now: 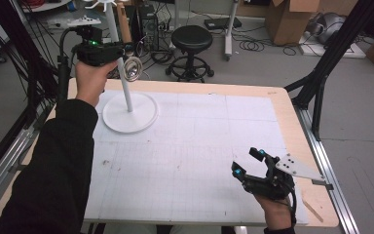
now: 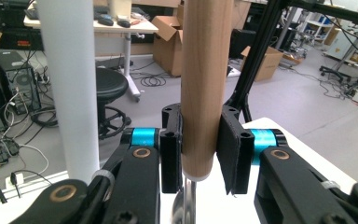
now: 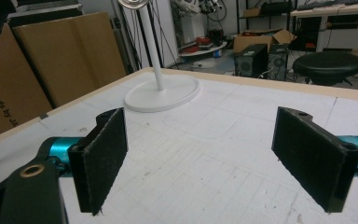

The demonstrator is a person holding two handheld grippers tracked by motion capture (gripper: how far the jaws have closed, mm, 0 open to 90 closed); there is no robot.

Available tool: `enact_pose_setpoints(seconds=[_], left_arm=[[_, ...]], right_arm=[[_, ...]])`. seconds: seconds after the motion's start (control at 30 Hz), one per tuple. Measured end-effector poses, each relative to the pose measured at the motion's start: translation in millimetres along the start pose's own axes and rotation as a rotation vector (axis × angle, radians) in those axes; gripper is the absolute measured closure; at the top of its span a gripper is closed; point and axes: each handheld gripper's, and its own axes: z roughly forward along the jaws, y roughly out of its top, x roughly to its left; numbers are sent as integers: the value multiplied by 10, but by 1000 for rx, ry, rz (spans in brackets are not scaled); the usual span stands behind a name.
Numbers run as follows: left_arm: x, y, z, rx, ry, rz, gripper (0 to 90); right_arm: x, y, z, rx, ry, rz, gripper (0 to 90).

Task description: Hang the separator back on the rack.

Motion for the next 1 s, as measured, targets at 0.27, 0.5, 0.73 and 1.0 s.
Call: enact_pose_setpoints(seconds=[0.27,0.5,0.73,1.0], left_arm=[[-9,-254,-367,-87,-62,17,457],[-89,-703,-724,-132,-179,14,316],[-203,-1181,-958,-136,-208,23,177],[-401,-1690,-1130,-135,-287,71,177]], right_arm=[[-14,-14,-16,10,-21,-11,166],[-36,-25,-39,13,-49,-10,166],[-37,-29,-56,18,-61,-24,165],[-44,-60,-85,34,-86,-46,165]])
